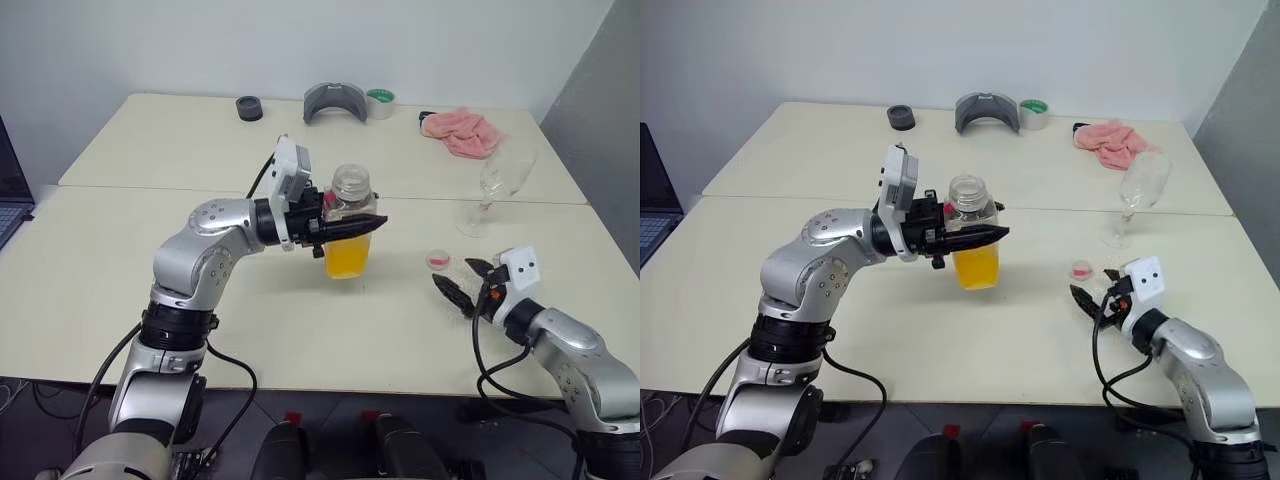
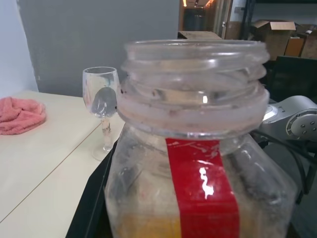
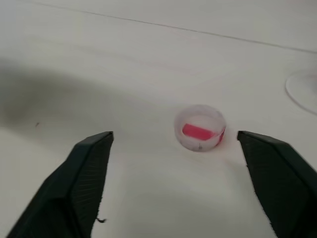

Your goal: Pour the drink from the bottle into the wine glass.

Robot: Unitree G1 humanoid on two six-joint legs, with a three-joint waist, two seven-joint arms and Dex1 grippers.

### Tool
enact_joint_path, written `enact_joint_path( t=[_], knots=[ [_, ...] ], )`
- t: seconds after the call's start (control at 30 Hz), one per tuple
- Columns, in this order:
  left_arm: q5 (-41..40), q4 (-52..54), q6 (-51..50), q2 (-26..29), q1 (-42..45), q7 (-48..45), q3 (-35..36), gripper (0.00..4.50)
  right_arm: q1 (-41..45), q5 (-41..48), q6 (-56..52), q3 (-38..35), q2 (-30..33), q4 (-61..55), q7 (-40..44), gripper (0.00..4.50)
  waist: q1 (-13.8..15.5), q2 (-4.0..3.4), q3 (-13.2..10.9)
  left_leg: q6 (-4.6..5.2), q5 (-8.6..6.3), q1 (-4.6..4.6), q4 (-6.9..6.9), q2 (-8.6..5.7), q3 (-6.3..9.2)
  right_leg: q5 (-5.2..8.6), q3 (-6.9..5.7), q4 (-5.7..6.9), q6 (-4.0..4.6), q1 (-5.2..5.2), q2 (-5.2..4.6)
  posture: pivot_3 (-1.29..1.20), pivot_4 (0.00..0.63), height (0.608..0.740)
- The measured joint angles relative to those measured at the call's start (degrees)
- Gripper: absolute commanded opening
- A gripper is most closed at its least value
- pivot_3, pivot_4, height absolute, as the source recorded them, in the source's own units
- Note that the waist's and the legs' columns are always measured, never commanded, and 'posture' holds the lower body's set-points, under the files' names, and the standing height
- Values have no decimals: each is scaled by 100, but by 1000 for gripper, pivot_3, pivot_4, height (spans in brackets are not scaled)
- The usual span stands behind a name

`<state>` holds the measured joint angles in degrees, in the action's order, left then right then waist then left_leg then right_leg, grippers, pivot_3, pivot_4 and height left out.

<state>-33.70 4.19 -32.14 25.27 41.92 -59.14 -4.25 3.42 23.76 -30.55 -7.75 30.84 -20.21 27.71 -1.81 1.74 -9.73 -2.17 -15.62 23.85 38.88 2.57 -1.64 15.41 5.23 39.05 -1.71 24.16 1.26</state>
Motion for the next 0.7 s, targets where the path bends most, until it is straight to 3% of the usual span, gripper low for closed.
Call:
enact_joint_path(
  t=[0.13,0.3,0.47,0.7],
  knots=[
    [-1,4,-2,14,-30,5,0,1905,4,240,267,-36,171,-381,547,4476,0,0,0,0,0,0,0,1,3,0,-2,0,0,0,2,0,150,740],
    [-1,4,-2,39,-30,6,9,1905,604,1593,17,-83,522,-1138,1480,4476,-8,0,0,1,0,-4,3,2,5,0,-2,2,0,-4,2,0,150,740],
    [38,-1,12,87,-31,45,14,1905,1698,2346,-380,-202,730,-1376,1499,4476,6,1,0,1,0,-2,5,1,14,0,-12,-1,0,-8,1,0,150,740],
    [580,-459,411,96,-3,568,70,1905,2044,2522,-668,89,604,-1315,1282,4476,14,1,0,1,0,0,5,1,10,-1,-8,1,1,-6,-1,0,150,740]
  ],
)
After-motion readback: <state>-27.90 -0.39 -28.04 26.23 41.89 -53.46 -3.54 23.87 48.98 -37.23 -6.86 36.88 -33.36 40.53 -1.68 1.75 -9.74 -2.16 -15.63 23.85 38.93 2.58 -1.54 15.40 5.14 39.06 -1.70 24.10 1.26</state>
